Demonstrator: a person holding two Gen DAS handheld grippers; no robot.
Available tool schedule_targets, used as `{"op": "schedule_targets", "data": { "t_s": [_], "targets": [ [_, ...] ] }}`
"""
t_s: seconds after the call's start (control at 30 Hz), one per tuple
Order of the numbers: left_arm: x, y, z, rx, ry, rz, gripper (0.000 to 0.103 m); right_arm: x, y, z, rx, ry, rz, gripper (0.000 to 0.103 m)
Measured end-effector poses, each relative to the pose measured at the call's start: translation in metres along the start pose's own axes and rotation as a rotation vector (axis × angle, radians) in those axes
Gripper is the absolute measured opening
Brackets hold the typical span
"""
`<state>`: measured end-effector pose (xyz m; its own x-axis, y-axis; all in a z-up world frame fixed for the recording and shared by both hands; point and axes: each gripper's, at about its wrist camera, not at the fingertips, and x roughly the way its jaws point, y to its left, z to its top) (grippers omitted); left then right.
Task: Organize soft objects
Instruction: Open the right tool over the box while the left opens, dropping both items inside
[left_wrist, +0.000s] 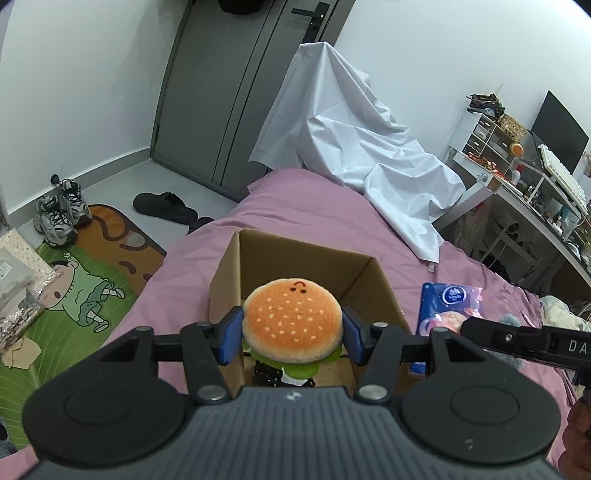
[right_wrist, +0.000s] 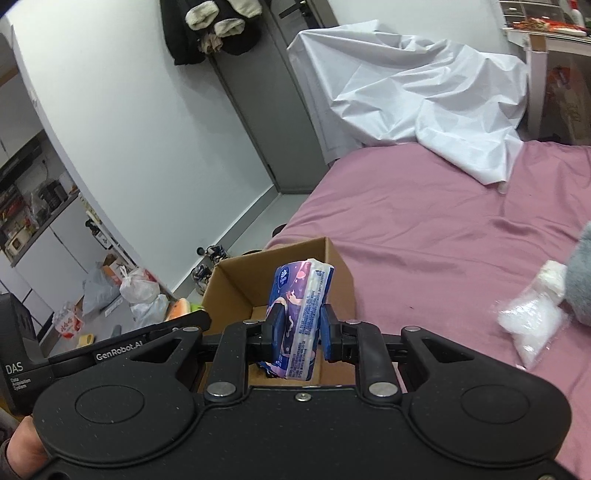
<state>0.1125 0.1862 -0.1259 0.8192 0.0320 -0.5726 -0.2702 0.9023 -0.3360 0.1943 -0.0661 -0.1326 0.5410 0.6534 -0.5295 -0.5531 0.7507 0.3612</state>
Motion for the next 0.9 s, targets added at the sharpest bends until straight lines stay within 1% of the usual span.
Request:
{"op": "schedule_targets", "data": {
  "t_s": [0.1, 0.2, 0.3, 0.37, 0.43, 0.5, 0.57, 0.7, 0.8, 0.87, 0.9],
  "targets": [
    [0.006, 0.003, 0.0, 0.004, 0.006, 0.003, 0.054, 0.01, 0.004, 0.0, -0.008, 0.011, 0.0, 0.021],
    [0.009, 0.004, 0.003, 0.004, 0.005, 0.002, 0.054, 0.02, 0.005, 0.001, -0.007, 0.026, -0.004, 0.027],
    [0.011, 0.005, 0.005, 0.001, 0.005, 0.0, 0.055, 0.023, 0.002, 0.001, 0.006, 0.045, -0.004, 0.027],
    [0.012, 0.004, 0.006, 0.005, 0.004, -0.001, 0.055, 0.021, 0.002, -0.001, 0.006, 0.044, -0.001, 0.032],
    [0.015, 0.004, 0.007, 0.011, 0.005, 0.004, 0.055, 0.017, 0.001, -0.002, 0.01, 0.04, -0.008, 0.04],
    [0.018, 0.003, 0.009, 0.014, 0.002, 0.01, 0.055, 0.012, -0.002, -0.004, 0.022, 0.036, -0.014, 0.044],
    [0.022, 0.003, 0.011, 0.021, -0.001, 0.015, 0.055, 0.005, -0.004, -0.006, 0.035, 0.034, -0.017, 0.045],
    [0.03, -0.002, 0.019, 0.036, -0.002, 0.036, 0.055, -0.007, -0.01, -0.008, 0.042, 0.024, -0.028, 0.05],
    [0.034, -0.009, 0.026, 0.042, 0.002, 0.027, 0.055, -0.016, -0.016, -0.01, 0.056, 0.012, -0.038, 0.052],
    [0.036, -0.015, 0.028, 0.058, 0.002, 0.043, 0.059, -0.022, -0.023, -0.011, 0.069, 0.007, -0.043, 0.052],
    [0.037, -0.018, 0.028, 0.058, 0.004, 0.049, 0.064, -0.024, -0.026, -0.011, 0.073, 0.005, -0.045, 0.053]
  ]
}}
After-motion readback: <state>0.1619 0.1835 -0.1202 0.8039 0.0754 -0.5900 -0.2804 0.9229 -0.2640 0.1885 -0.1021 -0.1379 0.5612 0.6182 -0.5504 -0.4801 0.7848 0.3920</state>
